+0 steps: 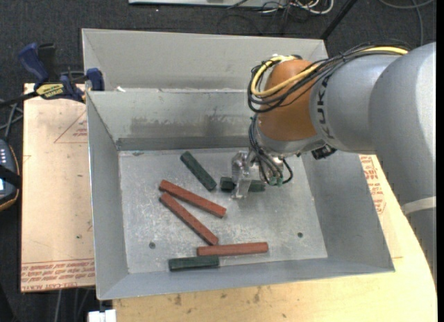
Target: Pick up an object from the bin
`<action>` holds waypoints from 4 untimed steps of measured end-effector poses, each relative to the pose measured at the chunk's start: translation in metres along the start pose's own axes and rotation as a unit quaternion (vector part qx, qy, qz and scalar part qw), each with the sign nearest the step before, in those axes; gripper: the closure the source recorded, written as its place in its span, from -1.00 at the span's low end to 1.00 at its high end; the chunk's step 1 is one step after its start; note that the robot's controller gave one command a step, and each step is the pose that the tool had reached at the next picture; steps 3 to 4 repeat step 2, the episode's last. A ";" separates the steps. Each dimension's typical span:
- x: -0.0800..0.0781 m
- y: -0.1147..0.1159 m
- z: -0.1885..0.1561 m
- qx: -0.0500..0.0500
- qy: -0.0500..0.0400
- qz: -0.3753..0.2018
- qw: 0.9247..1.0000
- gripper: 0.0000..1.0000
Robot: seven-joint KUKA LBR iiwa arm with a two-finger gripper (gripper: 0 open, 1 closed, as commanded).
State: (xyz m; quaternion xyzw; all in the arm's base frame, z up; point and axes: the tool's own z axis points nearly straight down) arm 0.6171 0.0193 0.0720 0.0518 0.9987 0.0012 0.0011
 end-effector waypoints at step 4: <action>-0.014 -0.006 -0.178 0.000 -0.004 0.006 1.000 1.00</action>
Offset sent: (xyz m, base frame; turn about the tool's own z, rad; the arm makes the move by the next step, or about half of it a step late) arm 0.0105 -0.0088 0.1744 0.0144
